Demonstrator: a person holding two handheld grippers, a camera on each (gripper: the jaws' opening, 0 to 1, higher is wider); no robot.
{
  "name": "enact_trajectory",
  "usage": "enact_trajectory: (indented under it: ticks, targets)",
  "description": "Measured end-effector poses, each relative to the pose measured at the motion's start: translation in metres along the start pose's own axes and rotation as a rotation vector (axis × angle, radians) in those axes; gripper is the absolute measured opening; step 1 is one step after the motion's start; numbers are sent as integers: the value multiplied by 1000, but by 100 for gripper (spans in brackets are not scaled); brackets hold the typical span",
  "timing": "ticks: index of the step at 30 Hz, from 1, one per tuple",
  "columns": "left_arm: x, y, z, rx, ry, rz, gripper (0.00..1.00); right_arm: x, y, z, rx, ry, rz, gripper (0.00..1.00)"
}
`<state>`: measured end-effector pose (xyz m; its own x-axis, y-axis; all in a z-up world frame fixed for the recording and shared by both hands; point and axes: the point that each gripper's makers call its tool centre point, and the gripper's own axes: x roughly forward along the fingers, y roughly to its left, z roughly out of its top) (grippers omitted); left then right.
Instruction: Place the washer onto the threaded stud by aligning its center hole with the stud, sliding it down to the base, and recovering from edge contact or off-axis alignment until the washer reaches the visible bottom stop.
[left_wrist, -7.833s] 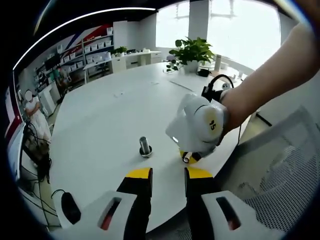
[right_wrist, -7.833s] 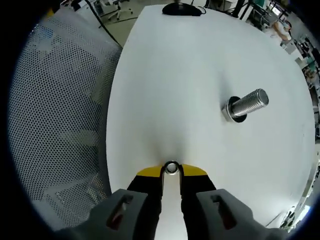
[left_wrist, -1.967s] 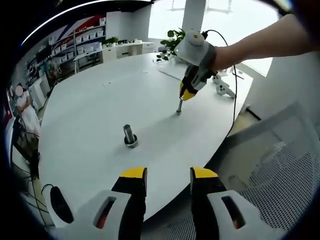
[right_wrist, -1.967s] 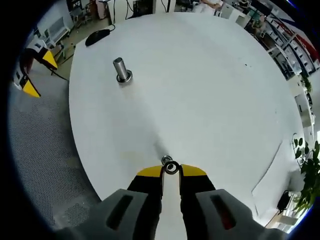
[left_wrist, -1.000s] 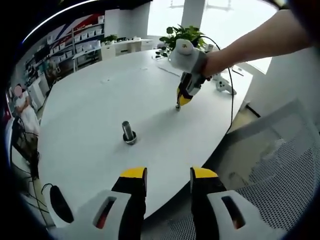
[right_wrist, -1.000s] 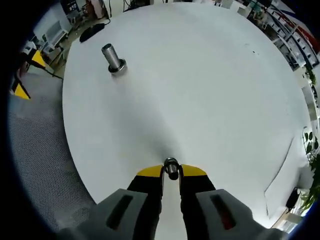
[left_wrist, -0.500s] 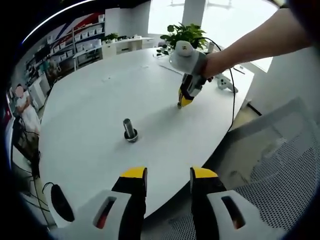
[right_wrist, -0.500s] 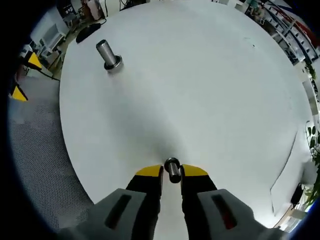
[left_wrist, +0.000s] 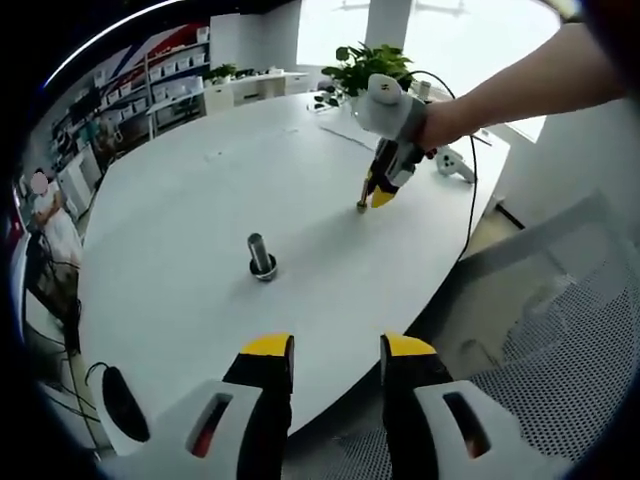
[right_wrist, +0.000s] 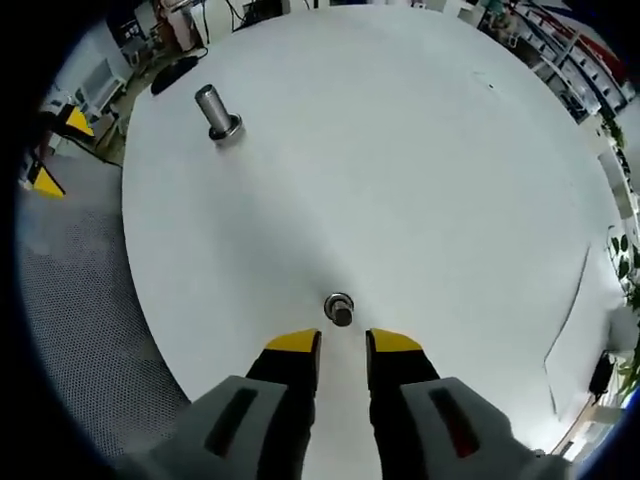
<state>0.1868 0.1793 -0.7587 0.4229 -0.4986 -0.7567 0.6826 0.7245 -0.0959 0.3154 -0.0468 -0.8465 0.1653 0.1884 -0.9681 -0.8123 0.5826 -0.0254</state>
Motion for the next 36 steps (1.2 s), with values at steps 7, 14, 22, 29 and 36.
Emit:
enact_trajectory:
  ticks: [7, 14, 22, 29, 36]
  targets:
    - [1, 2, -2, -5, 10, 8, 33, -15, 7, -3, 103, -92, 8, 23]
    - [1, 1, -1, -37, 3, 0, 34, -37, 12, -7, 129, -191, -15, 27]
    - [2, 3, -4, -10, 23, 18, 34, -69, 24, -4, 199, -320, -25, 27]
    - [2, 2, -5, 10, 29, 23, 34, -85, 47, -6, 324, -425, 6, 27]
    - [3, 2, -6, 28, 35, 29, 34, -101, 76, -8, 318, -472, 10, 28]
